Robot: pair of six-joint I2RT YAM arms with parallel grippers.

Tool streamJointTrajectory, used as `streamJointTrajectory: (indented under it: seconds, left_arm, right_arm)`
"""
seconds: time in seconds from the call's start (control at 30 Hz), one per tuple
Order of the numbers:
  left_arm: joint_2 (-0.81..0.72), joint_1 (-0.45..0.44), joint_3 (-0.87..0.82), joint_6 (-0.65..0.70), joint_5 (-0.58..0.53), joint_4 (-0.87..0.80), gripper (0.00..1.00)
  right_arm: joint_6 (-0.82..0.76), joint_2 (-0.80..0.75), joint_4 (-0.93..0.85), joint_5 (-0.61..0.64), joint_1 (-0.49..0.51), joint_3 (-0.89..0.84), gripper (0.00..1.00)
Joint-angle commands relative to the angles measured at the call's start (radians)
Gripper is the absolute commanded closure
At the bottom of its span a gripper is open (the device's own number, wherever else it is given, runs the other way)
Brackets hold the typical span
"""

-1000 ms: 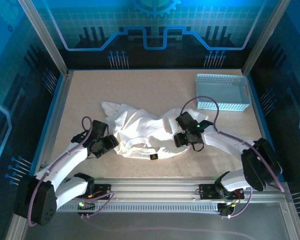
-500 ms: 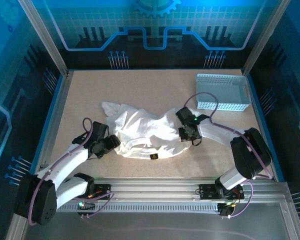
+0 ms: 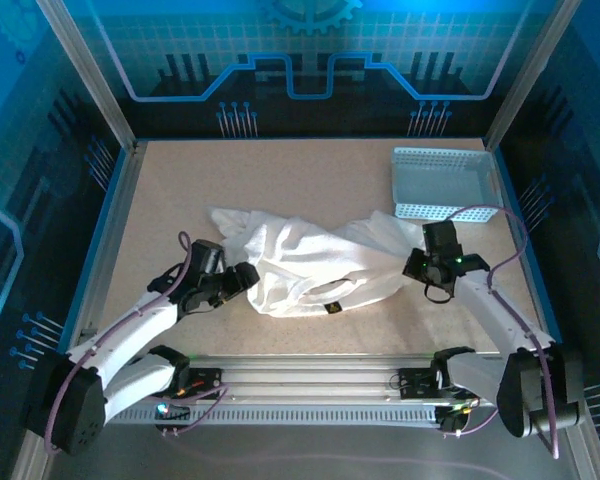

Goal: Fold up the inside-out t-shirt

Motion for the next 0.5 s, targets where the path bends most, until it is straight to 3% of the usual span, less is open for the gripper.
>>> streamJointTrajectory:
  seconds: [0.0,0.2,0.3,0.37,0.47]
  left_arm:
    - [0.041,-0.006,0.015,-0.035,-0.034,0.007,0.25]
    - [0.158,-0.031,0.037,-0.053,0.025,0.177,0.40]
    - [0.226,-0.042,0.070,-0.042,0.025,0.210,0.52]
    - [0.268,-0.040,0.095,-0.027,0.027,0.207,0.65]
    - [0.264,-0.041,0.157,0.007,-0.002,0.132,0.92]
  right_arm:
    - [0.044,0.000,0.023,-0.066,-0.028,-0.030,1.00]
    - [0.018,0.005,0.040,-0.108,-0.026,-0.029,1.00]
    - [-0.012,-0.014,0.024,-0.116,-0.026,-0.005,1.00]
    - [-0.035,-0.035,0.002,-0.113,-0.027,0.016,1.00]
    - [-0.073,-0.089,-0.034,-0.113,-0.030,0.054,1.00]
